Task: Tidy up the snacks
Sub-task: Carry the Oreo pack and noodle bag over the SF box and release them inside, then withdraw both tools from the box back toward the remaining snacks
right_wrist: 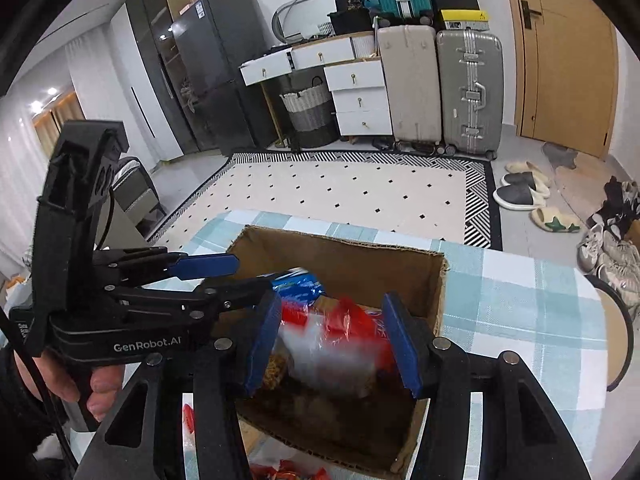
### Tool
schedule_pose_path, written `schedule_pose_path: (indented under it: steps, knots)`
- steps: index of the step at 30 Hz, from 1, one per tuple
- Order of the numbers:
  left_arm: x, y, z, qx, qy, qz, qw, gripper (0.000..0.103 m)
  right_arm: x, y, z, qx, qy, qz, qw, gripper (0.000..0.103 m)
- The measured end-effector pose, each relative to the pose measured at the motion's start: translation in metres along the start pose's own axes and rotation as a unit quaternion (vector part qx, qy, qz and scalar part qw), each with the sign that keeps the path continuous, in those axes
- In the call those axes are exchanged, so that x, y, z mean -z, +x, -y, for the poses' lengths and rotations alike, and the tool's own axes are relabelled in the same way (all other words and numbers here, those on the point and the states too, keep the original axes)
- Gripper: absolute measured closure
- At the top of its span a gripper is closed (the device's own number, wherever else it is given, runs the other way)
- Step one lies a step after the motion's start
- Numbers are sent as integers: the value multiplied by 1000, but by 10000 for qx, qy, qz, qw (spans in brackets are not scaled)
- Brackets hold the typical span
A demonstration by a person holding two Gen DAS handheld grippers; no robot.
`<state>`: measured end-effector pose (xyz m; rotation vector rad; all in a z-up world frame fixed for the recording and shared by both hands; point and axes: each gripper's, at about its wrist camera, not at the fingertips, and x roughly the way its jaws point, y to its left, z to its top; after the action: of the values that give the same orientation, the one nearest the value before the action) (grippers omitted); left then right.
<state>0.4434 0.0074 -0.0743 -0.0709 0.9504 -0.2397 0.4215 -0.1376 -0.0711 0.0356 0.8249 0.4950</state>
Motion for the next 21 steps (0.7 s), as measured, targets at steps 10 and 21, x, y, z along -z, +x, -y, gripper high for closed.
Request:
schedule_pose_path:
  steps: [10,21]
  knots:
    - [29,-73,-3,-63,-42,553,9984,34,15,-79,-27,-146,-41,510,9986,45]
    - [97,-187,32,-291,8,1695,9851,22,79,-172,-65,-228,134,1309,9910,27]
